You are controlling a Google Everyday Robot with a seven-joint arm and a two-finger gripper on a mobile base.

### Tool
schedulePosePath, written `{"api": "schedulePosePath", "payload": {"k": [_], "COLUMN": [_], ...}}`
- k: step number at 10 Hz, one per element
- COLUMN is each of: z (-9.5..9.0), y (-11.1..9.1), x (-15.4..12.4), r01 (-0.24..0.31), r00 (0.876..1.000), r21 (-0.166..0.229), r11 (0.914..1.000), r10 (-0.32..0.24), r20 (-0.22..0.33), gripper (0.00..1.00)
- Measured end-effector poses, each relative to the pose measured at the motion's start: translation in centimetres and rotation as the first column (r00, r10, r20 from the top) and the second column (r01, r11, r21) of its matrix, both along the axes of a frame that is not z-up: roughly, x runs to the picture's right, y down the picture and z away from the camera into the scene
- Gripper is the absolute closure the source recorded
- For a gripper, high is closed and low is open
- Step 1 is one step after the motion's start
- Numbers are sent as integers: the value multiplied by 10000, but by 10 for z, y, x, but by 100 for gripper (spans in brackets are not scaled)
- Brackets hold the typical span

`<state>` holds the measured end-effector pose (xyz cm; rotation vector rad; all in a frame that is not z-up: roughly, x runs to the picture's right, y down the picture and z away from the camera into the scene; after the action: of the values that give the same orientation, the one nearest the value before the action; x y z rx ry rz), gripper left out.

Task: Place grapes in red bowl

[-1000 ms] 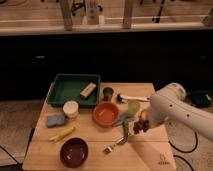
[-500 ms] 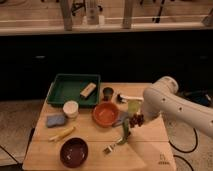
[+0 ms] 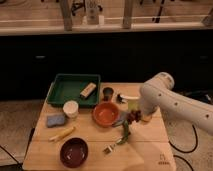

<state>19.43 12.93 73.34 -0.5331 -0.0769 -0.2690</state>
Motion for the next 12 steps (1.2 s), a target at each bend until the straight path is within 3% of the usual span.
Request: {"api": "schedulePosePath", "payload": {"k": [5, 12], "z": [13, 20], "y": [-20, -32], "x": [-23, -42], "r01": [337, 618], "r00": [9985, 9958], "r21": [167, 204], "r11": [9993, 9979], "r10": [-344, -630], "r20": [425, 668], "gripper": [100, 100]}}
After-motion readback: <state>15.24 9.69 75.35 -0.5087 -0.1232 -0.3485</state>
